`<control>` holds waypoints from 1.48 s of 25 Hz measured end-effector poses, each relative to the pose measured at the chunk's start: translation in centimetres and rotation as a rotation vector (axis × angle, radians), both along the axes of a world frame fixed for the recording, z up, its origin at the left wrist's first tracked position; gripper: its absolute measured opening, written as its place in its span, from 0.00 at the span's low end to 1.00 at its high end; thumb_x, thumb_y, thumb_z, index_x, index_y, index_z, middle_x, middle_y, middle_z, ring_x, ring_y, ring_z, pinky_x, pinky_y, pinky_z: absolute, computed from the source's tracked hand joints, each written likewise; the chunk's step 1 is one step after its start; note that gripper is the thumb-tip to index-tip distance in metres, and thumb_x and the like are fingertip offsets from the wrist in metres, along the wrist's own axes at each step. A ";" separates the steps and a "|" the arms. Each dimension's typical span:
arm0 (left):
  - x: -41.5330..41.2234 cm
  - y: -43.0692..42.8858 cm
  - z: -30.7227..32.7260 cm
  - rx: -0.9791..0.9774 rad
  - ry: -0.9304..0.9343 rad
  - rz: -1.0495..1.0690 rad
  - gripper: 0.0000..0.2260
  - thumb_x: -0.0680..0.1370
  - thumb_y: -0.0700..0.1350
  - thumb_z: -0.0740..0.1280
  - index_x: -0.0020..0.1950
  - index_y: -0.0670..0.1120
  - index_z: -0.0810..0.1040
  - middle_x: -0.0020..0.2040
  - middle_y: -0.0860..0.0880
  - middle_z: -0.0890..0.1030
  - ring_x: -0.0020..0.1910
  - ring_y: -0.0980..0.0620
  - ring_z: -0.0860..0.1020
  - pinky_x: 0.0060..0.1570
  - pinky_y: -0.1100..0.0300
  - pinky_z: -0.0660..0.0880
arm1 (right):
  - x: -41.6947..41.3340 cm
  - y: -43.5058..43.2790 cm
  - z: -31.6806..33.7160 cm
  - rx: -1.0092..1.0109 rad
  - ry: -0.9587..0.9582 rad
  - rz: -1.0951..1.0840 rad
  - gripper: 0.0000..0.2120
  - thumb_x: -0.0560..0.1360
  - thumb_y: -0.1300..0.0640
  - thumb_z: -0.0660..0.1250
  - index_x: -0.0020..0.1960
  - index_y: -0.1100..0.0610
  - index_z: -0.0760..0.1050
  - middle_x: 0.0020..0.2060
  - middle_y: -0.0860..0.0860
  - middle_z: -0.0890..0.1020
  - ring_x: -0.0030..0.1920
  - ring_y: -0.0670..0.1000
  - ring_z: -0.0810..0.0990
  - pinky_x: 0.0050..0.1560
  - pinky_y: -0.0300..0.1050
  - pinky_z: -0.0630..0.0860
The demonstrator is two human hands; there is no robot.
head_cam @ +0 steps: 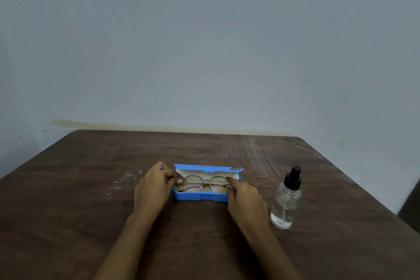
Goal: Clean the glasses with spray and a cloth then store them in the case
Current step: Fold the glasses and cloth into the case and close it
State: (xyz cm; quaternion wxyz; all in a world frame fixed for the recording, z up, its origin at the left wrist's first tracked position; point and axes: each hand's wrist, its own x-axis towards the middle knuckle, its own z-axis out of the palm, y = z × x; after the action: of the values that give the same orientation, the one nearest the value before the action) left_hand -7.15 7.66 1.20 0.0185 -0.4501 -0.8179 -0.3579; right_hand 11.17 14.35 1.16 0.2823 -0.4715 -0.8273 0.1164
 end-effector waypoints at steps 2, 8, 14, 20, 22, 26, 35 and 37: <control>-0.1 0.0 0.2 0.056 -0.120 -0.033 0.04 0.72 0.46 0.69 0.46 0.51 0.81 0.44 0.53 0.72 0.45 0.54 0.72 0.37 0.61 0.66 | 0.2 -0.1 0.1 0.039 0.055 -0.031 0.13 0.77 0.59 0.55 0.58 0.52 0.73 0.53 0.50 0.79 0.52 0.52 0.77 0.46 0.46 0.71; -1.1 -0.6 -0.3 0.179 -0.429 0.016 0.10 0.77 0.41 0.62 0.57 0.45 0.74 0.63 0.43 0.71 0.60 0.47 0.71 0.58 0.53 0.68 | -0.3 -0.4 0.2 0.227 0.549 -0.056 0.09 0.76 0.63 0.59 0.55 0.55 0.72 0.52 0.51 0.78 0.45 0.44 0.72 0.38 0.30 0.66; 2.0 0.7 -0.3 0.377 -0.813 -0.110 0.20 0.79 0.55 0.53 0.69 0.52 0.65 0.72 0.47 0.66 0.69 0.47 0.64 0.64 0.53 0.63 | -0.3 0.6 -0.3 -0.263 0.714 0.050 0.19 0.80 0.54 0.53 0.70 0.52 0.62 0.70 0.51 0.65 0.67 0.47 0.64 0.61 0.37 0.58; 2.7 0.9 -0.5 0.436 -0.863 -0.105 0.16 0.79 0.54 0.52 0.61 0.49 0.72 0.48 0.60 0.72 0.45 0.64 0.69 0.51 0.61 0.66 | -0.2 0.7 -0.6 -0.437 0.778 0.116 0.17 0.80 0.51 0.52 0.69 0.49 0.65 0.69 0.49 0.68 0.69 0.49 0.64 0.65 0.42 0.61; 2.6 1.0 -0.8 0.449 -0.872 -0.090 0.13 0.79 0.54 0.53 0.57 0.52 0.72 0.44 0.62 0.70 0.42 0.65 0.67 0.48 0.60 0.65 | -0.2 0.8 -0.7 -0.428 0.778 0.106 0.16 0.80 0.52 0.53 0.67 0.50 0.67 0.66 0.49 0.71 0.67 0.49 0.67 0.64 0.43 0.64; 2.2 0.9 -1.5 0.493 -0.896 -0.085 0.08 0.79 0.53 0.56 0.51 0.55 0.73 0.47 0.59 0.74 0.47 0.60 0.72 0.50 0.58 0.69 | -0.1 1.0 -1.0 -0.419 0.802 0.098 0.09 0.79 0.52 0.55 0.57 0.47 0.70 0.55 0.47 0.77 0.57 0.48 0.74 0.54 0.42 0.69; 2.2 0.4 -2.4 0.523 -0.888 -0.115 0.11 0.77 0.38 0.60 0.48 0.55 0.74 0.53 0.50 0.76 0.47 0.57 0.73 0.43 0.60 0.70 | -0.1 1.5 -2.2 -0.427 0.773 0.070 0.07 0.77 0.59 0.60 0.53 0.51 0.67 0.55 0.48 0.75 0.59 0.49 0.73 0.57 0.43 0.68; 2.1 0.3 -2.5 0.508 -0.875 -0.131 0.14 0.77 0.37 0.59 0.52 0.55 0.75 0.54 0.51 0.75 0.47 0.59 0.73 0.44 0.61 0.70 | 0.1 1.4 -2.1 -0.440 0.764 0.085 0.12 0.77 0.62 0.60 0.59 0.51 0.68 0.59 0.50 0.75 0.60 0.50 0.72 0.60 0.45 0.69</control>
State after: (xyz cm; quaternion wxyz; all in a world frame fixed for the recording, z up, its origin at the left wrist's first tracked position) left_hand -5.04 8.01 -1.32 -0.2393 -0.2896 -0.6062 -0.7010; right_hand 11.27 15.77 -0.93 0.4556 -0.4091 -0.6377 0.4673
